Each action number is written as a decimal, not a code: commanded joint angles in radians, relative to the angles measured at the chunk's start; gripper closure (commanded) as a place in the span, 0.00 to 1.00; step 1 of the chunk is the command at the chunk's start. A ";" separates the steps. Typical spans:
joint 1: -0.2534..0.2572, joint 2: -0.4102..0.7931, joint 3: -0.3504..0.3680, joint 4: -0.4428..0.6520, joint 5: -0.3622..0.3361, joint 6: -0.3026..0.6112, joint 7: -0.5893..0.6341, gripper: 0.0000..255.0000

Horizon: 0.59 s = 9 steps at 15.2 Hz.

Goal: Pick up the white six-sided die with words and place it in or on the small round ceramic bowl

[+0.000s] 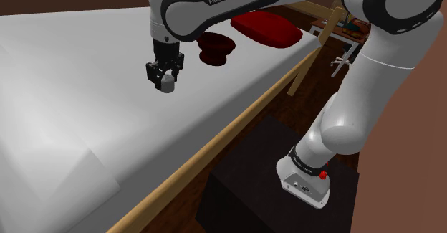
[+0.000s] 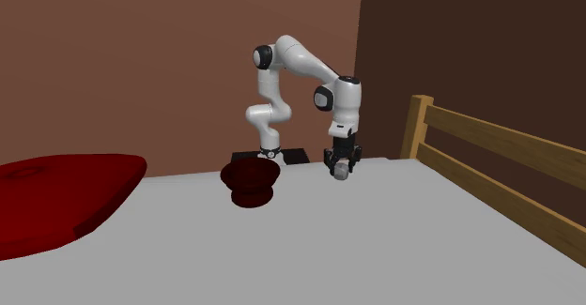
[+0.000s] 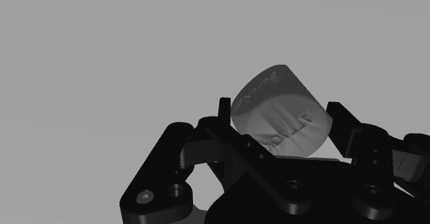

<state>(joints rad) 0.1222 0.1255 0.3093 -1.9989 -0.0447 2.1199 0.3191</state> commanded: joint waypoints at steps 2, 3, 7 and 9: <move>0.000 0.001 0.000 -0.001 0.000 0.000 0.000 1.00; 0.000 0.001 0.000 -0.001 0.000 0.000 0.000 1.00; 0.000 0.001 0.000 -0.001 0.000 0.001 0.000 1.00; -0.001 -0.005 0.000 0.006 0.002 -0.012 -0.002 1.00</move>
<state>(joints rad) 0.1219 0.1221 0.3096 -1.9955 -0.0434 2.1137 0.3181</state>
